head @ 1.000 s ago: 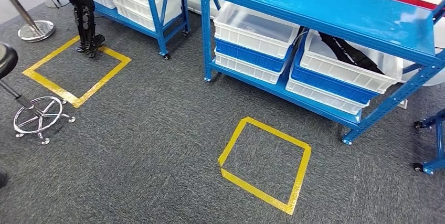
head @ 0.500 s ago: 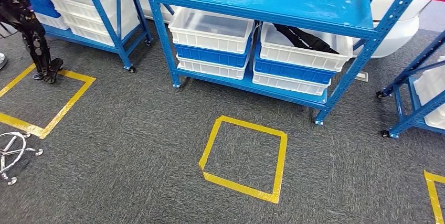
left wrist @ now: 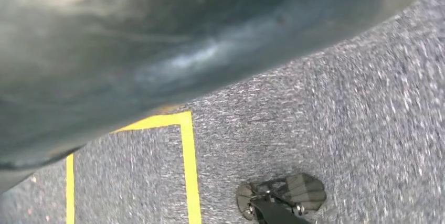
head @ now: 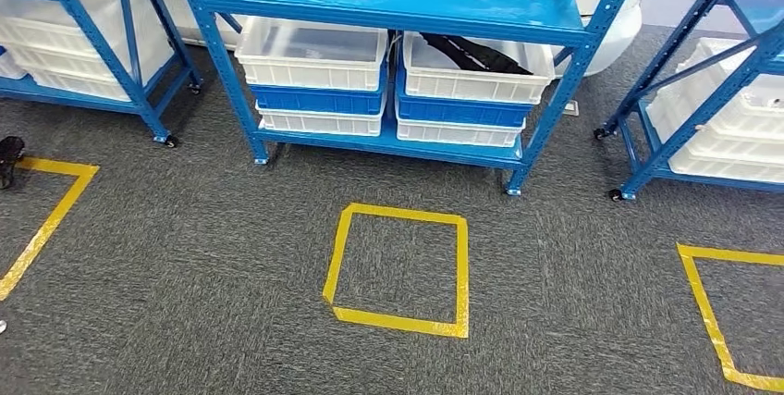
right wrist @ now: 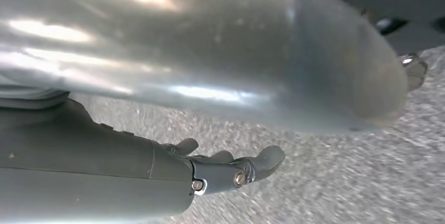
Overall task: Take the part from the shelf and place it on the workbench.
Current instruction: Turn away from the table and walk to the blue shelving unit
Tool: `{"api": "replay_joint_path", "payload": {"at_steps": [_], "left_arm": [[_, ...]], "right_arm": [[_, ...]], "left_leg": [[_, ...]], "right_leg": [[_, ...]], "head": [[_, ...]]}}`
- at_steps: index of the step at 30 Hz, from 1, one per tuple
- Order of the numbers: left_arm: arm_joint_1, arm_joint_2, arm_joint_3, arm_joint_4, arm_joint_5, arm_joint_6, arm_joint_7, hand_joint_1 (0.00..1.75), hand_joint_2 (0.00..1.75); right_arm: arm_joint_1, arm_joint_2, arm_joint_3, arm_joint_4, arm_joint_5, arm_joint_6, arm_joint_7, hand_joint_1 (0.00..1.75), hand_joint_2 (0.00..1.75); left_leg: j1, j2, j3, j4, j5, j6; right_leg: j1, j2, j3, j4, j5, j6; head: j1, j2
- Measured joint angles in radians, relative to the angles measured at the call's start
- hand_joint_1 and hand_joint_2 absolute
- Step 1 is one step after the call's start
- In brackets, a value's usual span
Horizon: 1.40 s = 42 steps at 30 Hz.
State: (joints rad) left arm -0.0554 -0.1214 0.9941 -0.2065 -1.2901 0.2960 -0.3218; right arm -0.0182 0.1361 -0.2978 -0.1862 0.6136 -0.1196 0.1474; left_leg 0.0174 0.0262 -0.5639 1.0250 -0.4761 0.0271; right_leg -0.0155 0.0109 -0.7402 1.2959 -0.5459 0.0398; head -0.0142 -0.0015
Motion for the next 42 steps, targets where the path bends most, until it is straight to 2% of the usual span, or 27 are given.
{"api": "replay_joint_path", "payload": {"at_steps": [1, 2, 3, 4, 5, 6, 8, 9, 11, 13, 14, 15, 16, 17, 19, 20, 22, 25, 28, 33, 36, 38, 40, 42], "left_arm": [[0.000, 0.000, 0.000, 0.000, -0.001, 0.000, 0.000, 0.00, 0.00], [-0.001, -0.001, 0.000, 0.000, -0.001, 0.000, 0.000, 0.00, 0.00], [-0.001, -0.002, 0.000, 0.000, -0.001, 0.000, 0.000, 0.00, 0.00], [-0.001, -0.003, 0.000, 0.000, -0.002, 0.000, 0.000, 0.00, 0.00], [-0.001, -0.003, 0.000, 0.000, -0.002, 0.000, -0.001, 0.00, 0.00], [-0.002, -0.003, 0.000, 0.000, -0.002, 0.000, -0.001, 0.00, 0.00], [-0.006, -0.004, 0.000, 0.000, -0.002, 0.000, -0.003, 0.00, 0.00], [-0.008, -0.004, 0.000, 0.000, -0.002, 0.000, -0.004, 0.00, 0.00], [-0.008, -0.005, 0.000, 0.000, -0.001, 0.000, -0.005, 0.00, 0.00], [-0.004, -0.004, 0.000, 0.000, -0.001, 0.000, -0.006, 0.00, 0.00], [-0.002, -0.005, 0.000, 0.000, -0.001, -0.002, -0.007, 0.00, 0.00], [0.000, -0.005, 0.000, 0.000, 0.000, -0.005, -0.009, 0.00, 0.00], [0.001, -0.005, 0.000, 0.000, 0.001, -0.010, -0.013, 0.00, 0.00], [0.002, -0.004, 0.001, 0.000, 0.003, -0.015, -0.017, 0.00, 0.00], [0.002, -0.002, 0.006, 0.000, 0.008, -0.023, -0.026, 0.00, 0.00], [0.001, -0.001, 0.009, 0.000, 0.011, -0.025, -0.030, 0.00, 0.00], [0.000, -0.002, 0.013, 0.000, 0.015, -0.029, -0.033, 0.00, 0.00], [0.000, -0.003, 0.015, 0.000, 0.017, -0.030, -0.034, 0.00, 0.00], [0.000, -0.001, 0.017, 0.000, 0.020, -0.032, -0.035, 0.00, 0.00], [0.000, 0.000, 0.023, 0.000, 0.020, -0.034, -0.034, 0.00, 0.00], [0.000, 0.002, 0.024, 0.000, 0.020, -0.032, -0.034, 0.00, 0.00], [0.000, 0.003, 0.024, 0.000, 0.020, -0.031, -0.034, 0.00, 0.00], [0.000, 0.002, 0.025, 0.000, 0.020, -0.027, -0.035, 0.00, 0.00], [-0.001, 0.001, 0.025, 0.000, 0.020, -0.023, -0.035, 0.00, 0.00]], "right_arm": [[0.001, 0.000, 0.000, 0.000, 0.001, 0.000, 0.000, 0.00, 0.00], [0.003, -0.001, 0.000, 0.000, 0.002, 0.000, -0.001, 0.00, 0.00], [0.003, -0.002, 0.000, 0.000, 0.005, 0.000, -0.004, 0.00, 0.00], [0.002, -0.003, 0.000, 0.000, 0.011, 0.000, -0.008, 0.00, 0.00], [0.002, -0.004, 0.001, 0.000, 0.018, -0.001, -0.014, 0.00, 0.00], [0.002, -0.005, 0.001, 0.000, 0.026, -0.003, -0.019, 0.00, 0.00], [0.004, -0.006, 0.001, 0.000, 0.034, -0.007, -0.023, 0.00, 0.00], [0.006, -0.007, 0.001, 0.000, 0.036, -0.008, -0.024, 0.00, 0.00], [0.006, -0.007, 0.002, 0.000, 0.038, -0.008, -0.025, 0.00, 0.00], [0.003, -0.006, 0.002, 0.000, 0.038, -0.009, -0.028, 0.00, 0.00], [0.002, -0.006, 0.002, 0.000, 0.038, -0.009, -0.030, 0.00, 0.00], [0.001, -0.006, 0.002, 0.000, 0.038, -0.009, -0.031, 0.00, 0.00], [0.001, -0.006, 0.002, 0.000, 0.038, -0.009, -0.032, 0.00, 0.00], [0.001, -0.007, 0.002, 0.000, 0.038, -0.009, -0.033, 0.00, 0.00], [0.001, -0.006, 0.002, 0.000, 0.038, -0.008, -0.035, 0.00, 0.00], [0.001, -0.006, 0.002, 0.000, 0.038, -0.008, -0.035, 0.00, 0.00], [0.001, -0.006, 0.002, 0.000, 0.038, -0.008, -0.036, 0.00, 0.00], [0.004, -0.008, 0.002, 0.000, 0.037, -0.008, -0.036, 0.00, 0.00], [0.004, -0.007, 0.002, 0.000, 0.038, -0.008, -0.036, 0.00, 0.00], [0.005, -0.006, 0.002, 0.000, 0.038, -0.008, -0.036, 0.00, 0.00], [0.005, -0.005, 0.002, 0.000, 0.040, -0.008, -0.037, 0.00, 0.00], [0.005, -0.004, 0.002, 0.000, 0.042, -0.008, -0.038, 0.00, 0.00], [0.005, -0.004, 0.002, 0.000, 0.044, -0.008, -0.039, 0.00, 0.00], [0.004, -0.005, 0.002, 0.000, 0.044, -0.008, -0.039, 0.00, 0.00]], "left_leg": [[0.000, 0.012, 0.000, 0.000, -0.001, -0.001], [0.000, 0.024, 0.002, 0.000, -0.002, -0.002], [0.000, 0.033, 0.004, 0.000, -0.004, -0.005], [-0.002, 0.040, 0.005, 0.001, -0.007, -0.010], [-0.005, 0.047, 0.007, 0.001, -0.010, -0.015], [-0.007, 0.051, 0.010, 0.001, -0.012, -0.022], [-0.008, 0.060, 0.018, -0.001, -0.014, -0.033], [-0.005, 0.054, 0.021, 0.001, -0.016, -0.040], [-0.001, 0.021, 0.007, 0.043, -0.047, -0.049], [0.001, -0.016, -0.049, 0.162, -0.109, -0.053], [0.001, -0.023, -0.082, 0.227, -0.134, -0.054], [0.002, -0.026, -0.107, 0.270, -0.142, -0.055], [0.003, -0.026, -0.115, 0.277, -0.130, -0.055], [0.004, -0.026, -0.104, 0.245, -0.100, -0.055], [0.006, -0.028, -0.049, 0.115, -0.028, -0.055], [0.007, -0.030, -0.025, 0.060, -0.006, -0.053], [0.005, -0.034, -0.008, 0.012, 0.003, -0.047], [0.000, -0.036, -0.010, 0.009, 0.005, -0.042], [-0.003, -0.037, -0.010, 0.009, 0.004, -0.037], [-0.013, -0.036, -0.014, 0.013, 0.003, -0.023], [-0.018, -0.036, -0.014, 0.014, 0.002, -0.015], [-0.016, -0.035, -0.012, 0.007, 0.005, -0.005], [-0.009, -0.033, -0.004, -0.008, 0.011, 0.007], [-0.005, -0.029, 0.000, -0.015, 0.015, 0.013]], "right_leg": [[-0.001, -0.003, 0.005, -0.008, 0.008, 0.007], [-0.001, -0.009, 0.030, -0.054, 0.029, 0.015], [-0.001, -0.024, 0.071, -0.127, 0.054, 0.023], [0.000, -0.039, 0.112, -0.197, 0.074, 0.025], [0.002, -0.050, 0.143, -0.248, 0.089, 0.022], [0.004, -0.056, 0.159, -0.275, 0.096, 0.015], [0.007, -0.049, 0.161, -0.282, 0.100, -0.001], [0.004, -0.044, 0.164, -0.284, 0.101, -0.007], [-0.005, -0.037, 0.171, -0.289, 0.103, -0.020], [-0.007, -0.030, 0.174, -0.290, 0.102, -0.030], [-0.006, -0.025, 0.175, -0.290, 0.101, -0.033], [-0.005, -0.019, 0.177, -0.290, 0.101, -0.034], [-0.004, -0.013, 0.179, -0.289, 0.100, -0.035], [-0.005, -0.007, 0.182, -0.289, 0.098, -0.034], [-0.004, 0.002, 0.187, -0.286, 0.094, -0.029], [-0.001, 0.006, 0.187, -0.283, 0.091, -0.025], [0.004, 0.009, 0.180, -0.279, 0.087, -0.021], [0.002, 0.010, 0.175, -0.285, 0.088, -0.025], [0.000, 0.009, 0.179, -0.293, 0.091, -0.021], [-0.008, 0.009, 0.187, -0.299, 0.097, -0.001], [-0.012, 0.009, 0.187, -0.301, 0.098, 0.007], [-0.013, 0.009, 0.185, -0.301, 0.097, 0.013], [-0.012, 0.005, 0.167, -0.267, 0.079, 0.015], [-0.011, 0.002, 0.109, -0.156, 0.031, 0.007]], "head": [[0.000, 0.000], [0.001, 0.000], [0.001, 0.000], [0.002, 0.000], [0.001, 0.000], [0.000, 0.000], [-0.002, 0.000], [-0.002, 0.000], [-0.006, 0.000], [-0.010, 0.000], [-0.011, 0.000], [-0.010, 0.000], [-0.011, 0.000], [-0.010, 0.000], [-0.011, 0.000], [-0.012, 0.000], [-0.012, 0.000], [-0.011, 0.000], [-0.011, 0.000], [-0.012, 0.000], [-0.012, 0.000], [-0.013, 0.000], [-0.011, 0.000], [-0.007, 0.000]]}}
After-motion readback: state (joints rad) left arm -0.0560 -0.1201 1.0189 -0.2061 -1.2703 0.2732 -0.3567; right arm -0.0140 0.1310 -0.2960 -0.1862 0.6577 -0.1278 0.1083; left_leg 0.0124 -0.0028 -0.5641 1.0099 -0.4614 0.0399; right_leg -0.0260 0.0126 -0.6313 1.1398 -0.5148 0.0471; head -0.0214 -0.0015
